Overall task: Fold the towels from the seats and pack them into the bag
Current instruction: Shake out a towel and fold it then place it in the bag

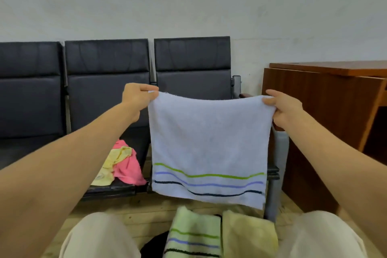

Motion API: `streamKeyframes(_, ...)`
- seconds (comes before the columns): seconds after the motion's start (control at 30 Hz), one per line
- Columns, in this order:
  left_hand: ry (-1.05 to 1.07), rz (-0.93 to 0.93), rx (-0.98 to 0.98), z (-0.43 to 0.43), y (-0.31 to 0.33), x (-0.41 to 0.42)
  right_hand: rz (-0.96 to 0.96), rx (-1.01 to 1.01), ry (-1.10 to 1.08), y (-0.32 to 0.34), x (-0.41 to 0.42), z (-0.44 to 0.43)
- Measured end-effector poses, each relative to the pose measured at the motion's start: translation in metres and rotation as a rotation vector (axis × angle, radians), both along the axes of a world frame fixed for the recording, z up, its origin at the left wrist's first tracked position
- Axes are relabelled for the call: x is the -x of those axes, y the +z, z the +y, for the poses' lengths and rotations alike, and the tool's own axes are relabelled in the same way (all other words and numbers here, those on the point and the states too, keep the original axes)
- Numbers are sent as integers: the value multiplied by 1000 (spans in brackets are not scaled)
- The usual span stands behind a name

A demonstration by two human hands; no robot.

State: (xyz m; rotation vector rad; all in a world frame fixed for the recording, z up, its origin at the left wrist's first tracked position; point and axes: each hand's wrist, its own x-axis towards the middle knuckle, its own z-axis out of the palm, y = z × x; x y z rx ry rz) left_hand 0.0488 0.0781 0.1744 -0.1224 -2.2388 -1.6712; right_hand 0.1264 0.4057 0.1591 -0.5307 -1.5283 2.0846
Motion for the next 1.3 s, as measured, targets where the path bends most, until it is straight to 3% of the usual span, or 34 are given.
streamKeyframes(0.2,41,57,115,4,0,2,-14,-174,-127,-10,11,1)
streamKeyframes(0.33,73,90,176,4,-2,3,-87,-515,-273,-18,11,2)
streamKeyframes(0.57,119,151,385,3,-4,2,-144,-978,-202,-16,11,6)
streamKeyframes(0.73,159,188,498,1,-7,6,-298,-1252,-119,-14,19,11)
streamKeyframes(0.97,182,227,567,0,-7,11,-355,-1345,-172,-20,25,13)
streamKeyframes(1.3,230,222,510,6,-7,16,-436,-1614,-276,-31,22,7)
